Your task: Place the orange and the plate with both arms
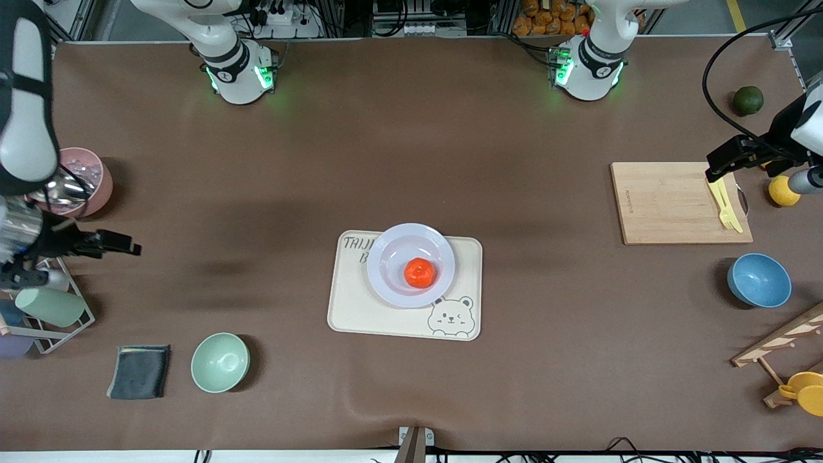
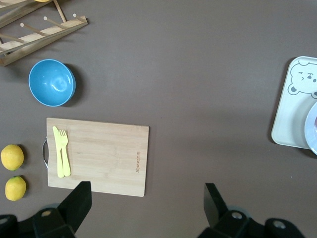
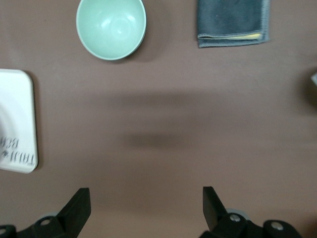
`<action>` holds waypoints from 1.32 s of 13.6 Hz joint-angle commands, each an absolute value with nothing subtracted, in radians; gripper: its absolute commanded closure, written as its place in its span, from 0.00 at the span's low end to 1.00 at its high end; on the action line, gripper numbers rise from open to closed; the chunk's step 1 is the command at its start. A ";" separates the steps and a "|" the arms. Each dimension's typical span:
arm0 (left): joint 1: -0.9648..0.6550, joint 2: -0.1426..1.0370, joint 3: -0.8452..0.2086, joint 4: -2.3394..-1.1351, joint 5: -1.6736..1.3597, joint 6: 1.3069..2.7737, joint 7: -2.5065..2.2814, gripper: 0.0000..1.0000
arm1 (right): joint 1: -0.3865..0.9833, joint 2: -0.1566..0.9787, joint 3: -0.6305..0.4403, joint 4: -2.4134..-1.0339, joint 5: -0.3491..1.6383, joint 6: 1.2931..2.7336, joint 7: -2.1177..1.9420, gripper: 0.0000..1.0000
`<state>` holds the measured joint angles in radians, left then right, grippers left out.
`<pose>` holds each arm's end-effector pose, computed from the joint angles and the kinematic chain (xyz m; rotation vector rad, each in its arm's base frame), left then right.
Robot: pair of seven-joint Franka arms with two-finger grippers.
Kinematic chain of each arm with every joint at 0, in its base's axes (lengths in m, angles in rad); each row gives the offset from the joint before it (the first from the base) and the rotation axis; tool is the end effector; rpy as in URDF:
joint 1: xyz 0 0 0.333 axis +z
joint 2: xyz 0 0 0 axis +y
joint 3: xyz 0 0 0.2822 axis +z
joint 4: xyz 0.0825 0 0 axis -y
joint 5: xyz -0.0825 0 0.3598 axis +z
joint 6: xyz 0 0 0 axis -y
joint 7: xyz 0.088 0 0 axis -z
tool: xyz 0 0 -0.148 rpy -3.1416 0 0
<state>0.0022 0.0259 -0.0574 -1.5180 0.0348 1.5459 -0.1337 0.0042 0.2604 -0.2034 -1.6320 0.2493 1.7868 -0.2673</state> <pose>0.5350 -0.0240 0.5574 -3.1062 -0.1234 -0.0080 0.5882 -0.0796 0.3976 -2.9346 -0.0094 0.0774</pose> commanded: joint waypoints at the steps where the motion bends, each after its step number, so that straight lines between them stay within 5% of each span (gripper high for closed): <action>1: 0.008 0.009 -0.058 -1.517 0.020 1.531 -0.103 0.00 | -0.060 0.174 -0.155 -1.635 0.206 1.721 -0.245 0.00; 5: 0.008 -0.008 -0.057 -1.517 0.020 1.528 -0.103 0.00 | -0.178 0.072 -0.025 -1.638 0.124 1.668 -0.227 0.00; 18: 0.011 -0.032 -0.046 -1.519 0.020 1.513 -0.034 0.00 | -0.087 0.028 -0.043 -1.648 0.077 1.648 -0.147 0.00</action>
<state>0.0050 0.0006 -0.0481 -1.5161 0.0348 1.5401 -0.0602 -0.1085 0.0550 -0.0267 -1.6344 0.0991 1.6523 -0.1669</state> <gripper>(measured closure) 0.000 0.000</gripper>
